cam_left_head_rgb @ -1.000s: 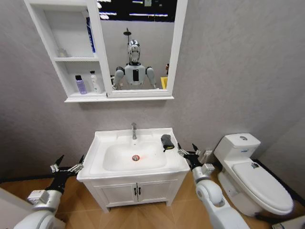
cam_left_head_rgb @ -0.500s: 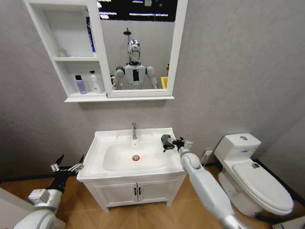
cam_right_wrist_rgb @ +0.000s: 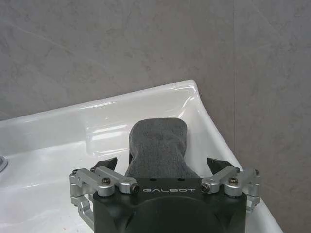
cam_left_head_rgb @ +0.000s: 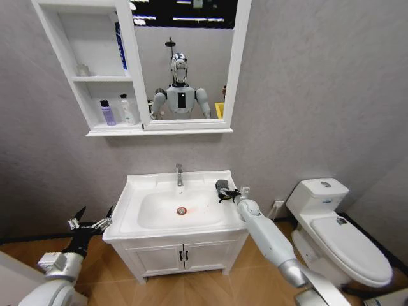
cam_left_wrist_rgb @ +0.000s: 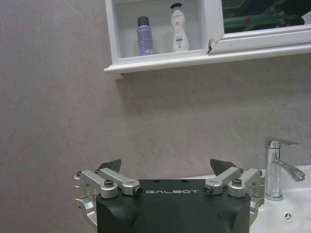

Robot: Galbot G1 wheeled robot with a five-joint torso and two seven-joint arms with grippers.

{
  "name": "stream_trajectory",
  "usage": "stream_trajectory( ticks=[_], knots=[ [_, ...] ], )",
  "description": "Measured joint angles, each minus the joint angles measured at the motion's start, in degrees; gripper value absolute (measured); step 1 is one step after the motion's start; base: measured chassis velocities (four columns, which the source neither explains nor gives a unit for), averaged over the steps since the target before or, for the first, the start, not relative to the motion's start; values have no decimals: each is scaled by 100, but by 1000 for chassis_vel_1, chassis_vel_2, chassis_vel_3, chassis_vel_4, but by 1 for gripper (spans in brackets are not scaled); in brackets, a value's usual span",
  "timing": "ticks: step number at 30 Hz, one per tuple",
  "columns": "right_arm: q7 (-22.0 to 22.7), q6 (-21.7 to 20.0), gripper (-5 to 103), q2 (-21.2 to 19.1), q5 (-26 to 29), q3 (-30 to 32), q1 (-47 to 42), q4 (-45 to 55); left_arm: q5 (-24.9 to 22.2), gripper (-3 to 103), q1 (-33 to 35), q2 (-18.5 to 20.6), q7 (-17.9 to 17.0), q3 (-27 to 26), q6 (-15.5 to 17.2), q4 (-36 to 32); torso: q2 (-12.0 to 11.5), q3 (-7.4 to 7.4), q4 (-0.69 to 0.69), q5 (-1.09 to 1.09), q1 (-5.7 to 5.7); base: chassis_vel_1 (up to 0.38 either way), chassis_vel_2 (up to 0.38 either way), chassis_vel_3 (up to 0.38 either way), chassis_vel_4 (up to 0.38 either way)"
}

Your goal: Move facial cleanser and shampoo from washbasin to cabinet, then wipe washbasin with towel.

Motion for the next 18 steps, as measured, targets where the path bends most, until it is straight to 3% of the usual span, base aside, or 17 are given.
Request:
stream_trajectory(
  ticks=[4, 16, 18],
  knots=[
    [-144, 182, 100, 32, -295, -30, 121, -273, 0, 100, 0, 1, -1, 2, 1, 0, 0, 0, -1, 0, 0, 0, 0, 0, 0],
    [-474, 395, 103, 139, -412, -212, 504, -972, -1, 100, 0, 2, -2, 3, 5, 1, 1, -1, -2, -1, 0, 0, 0, 0, 0],
    [-479, 393, 98, 170, -399, -265, 543, -1008, -1, 100, 1, 2, -2, 3, 6, 1, 0, 0, -2, 0, 0, 0, 0, 0, 0]
  ],
)
